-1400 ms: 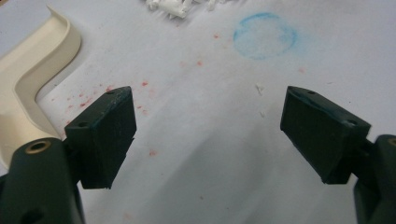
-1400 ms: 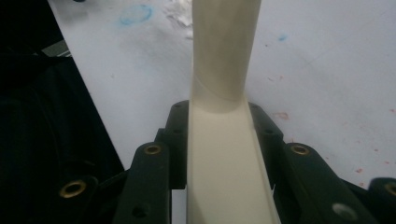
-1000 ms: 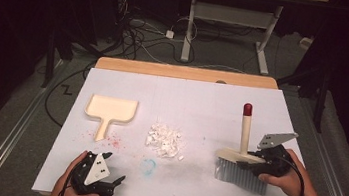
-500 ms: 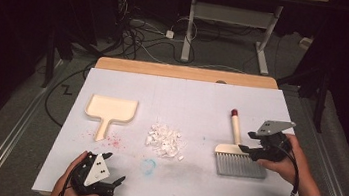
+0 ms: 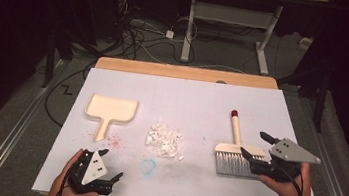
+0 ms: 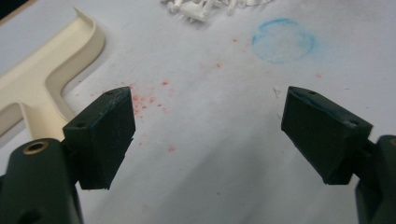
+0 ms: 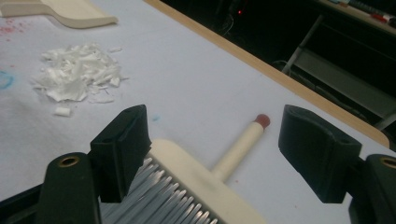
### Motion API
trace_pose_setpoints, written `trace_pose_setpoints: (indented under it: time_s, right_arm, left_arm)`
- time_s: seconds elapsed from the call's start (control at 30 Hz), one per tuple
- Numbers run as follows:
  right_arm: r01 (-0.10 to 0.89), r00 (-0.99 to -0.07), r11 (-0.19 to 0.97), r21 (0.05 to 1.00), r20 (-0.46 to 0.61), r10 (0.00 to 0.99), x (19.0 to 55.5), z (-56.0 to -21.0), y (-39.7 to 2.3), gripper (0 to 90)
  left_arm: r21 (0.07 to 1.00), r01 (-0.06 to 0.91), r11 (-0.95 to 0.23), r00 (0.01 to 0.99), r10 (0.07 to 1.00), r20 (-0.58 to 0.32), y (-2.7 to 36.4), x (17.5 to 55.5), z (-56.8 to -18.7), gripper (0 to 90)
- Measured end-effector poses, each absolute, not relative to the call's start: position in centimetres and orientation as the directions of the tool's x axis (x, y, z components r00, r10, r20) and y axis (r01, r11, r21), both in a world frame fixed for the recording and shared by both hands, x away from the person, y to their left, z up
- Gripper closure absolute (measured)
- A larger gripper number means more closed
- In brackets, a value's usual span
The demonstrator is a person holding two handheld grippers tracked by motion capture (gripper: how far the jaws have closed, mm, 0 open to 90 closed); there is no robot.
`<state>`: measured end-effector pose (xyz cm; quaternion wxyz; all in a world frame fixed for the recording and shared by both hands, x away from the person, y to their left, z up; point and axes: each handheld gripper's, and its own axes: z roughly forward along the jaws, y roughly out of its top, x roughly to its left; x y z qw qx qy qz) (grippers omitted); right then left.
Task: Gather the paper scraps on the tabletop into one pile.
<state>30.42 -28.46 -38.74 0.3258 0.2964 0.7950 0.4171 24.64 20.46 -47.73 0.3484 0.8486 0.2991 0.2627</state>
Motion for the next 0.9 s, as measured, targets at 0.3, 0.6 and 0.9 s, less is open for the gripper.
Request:
trace_pose_setpoints:
  time_s: [0.3, 0.6, 0.9]
  right_arm:
    - [0.162, -0.563, 0.419, 0.893, -0.265, 0.783, 27.0, -41.8, -29.9, 22.0]
    - [0.226, -0.562, 0.472, 0.852, -0.282, 0.777, 27.3, -44.1, -30.1, 21.5]
    - [0.196, -0.557, 0.459, 0.866, -0.287, 0.779, 27.0, -43.7, -29.6, 21.6]
  left_arm:
    - [0.764, 0.315, -0.562, 0.655, 0.712, 0.253, 20.4, 25.2, -47.6, 16.0]
    - [0.772, 0.3, -0.56, 0.659, 0.707, 0.257, 20.4, 25.0, -47.7, 16.0]
    - [0.768, 0.3, -0.567, 0.657, 0.706, 0.264, 20.7, 24.9, -47.9, 16.0]
